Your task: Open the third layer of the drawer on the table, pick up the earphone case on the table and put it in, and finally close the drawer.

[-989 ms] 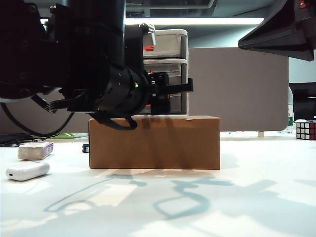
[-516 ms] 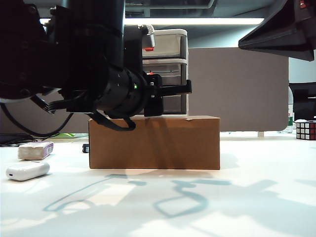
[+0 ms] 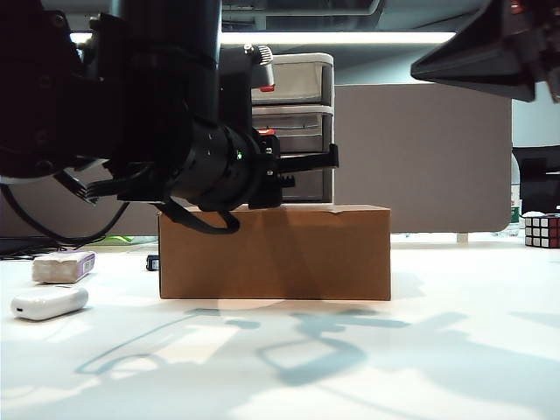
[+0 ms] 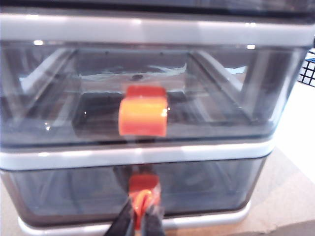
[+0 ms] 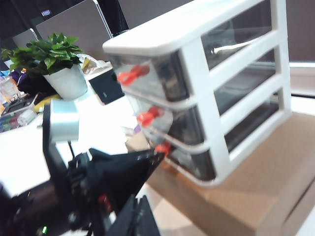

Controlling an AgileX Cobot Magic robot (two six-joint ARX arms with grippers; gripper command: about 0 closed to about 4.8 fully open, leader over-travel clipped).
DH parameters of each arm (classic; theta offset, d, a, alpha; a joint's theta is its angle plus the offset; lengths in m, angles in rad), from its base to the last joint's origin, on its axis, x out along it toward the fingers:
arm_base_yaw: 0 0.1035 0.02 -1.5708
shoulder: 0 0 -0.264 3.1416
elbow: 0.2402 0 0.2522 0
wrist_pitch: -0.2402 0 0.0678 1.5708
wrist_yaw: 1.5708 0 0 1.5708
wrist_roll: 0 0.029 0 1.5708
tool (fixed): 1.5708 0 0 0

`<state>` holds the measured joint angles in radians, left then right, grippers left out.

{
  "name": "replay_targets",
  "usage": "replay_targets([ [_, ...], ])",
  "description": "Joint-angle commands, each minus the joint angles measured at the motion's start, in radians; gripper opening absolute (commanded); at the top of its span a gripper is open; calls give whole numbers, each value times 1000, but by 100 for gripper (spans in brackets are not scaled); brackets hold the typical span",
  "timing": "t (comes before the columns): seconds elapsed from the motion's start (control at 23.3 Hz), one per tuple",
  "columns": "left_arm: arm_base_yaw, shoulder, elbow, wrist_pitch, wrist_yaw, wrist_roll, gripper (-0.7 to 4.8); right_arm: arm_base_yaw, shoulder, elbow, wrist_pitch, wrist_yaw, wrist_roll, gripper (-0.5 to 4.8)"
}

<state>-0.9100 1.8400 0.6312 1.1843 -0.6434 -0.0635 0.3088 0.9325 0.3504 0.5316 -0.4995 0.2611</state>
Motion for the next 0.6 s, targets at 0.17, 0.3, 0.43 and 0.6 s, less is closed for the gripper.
replay_targets([
  [0.17, 2, 0, 4, -1, 4, 3, -5, 15, 220, 160, 110, -85, -3, -5],
  [0.3, 2, 0, 3, -1, 4, 2, -5, 51, 297, 216, 114, -92, -5, -5],
  [0.43, 2, 0, 3, -1, 4, 0, -5, 84, 362, 259, 138, -112, -11, -5],
  [0.6, 2, 0, 3, -1, 5, 0, -5, 109, 439, 309, 140, -108, -33, -6],
])
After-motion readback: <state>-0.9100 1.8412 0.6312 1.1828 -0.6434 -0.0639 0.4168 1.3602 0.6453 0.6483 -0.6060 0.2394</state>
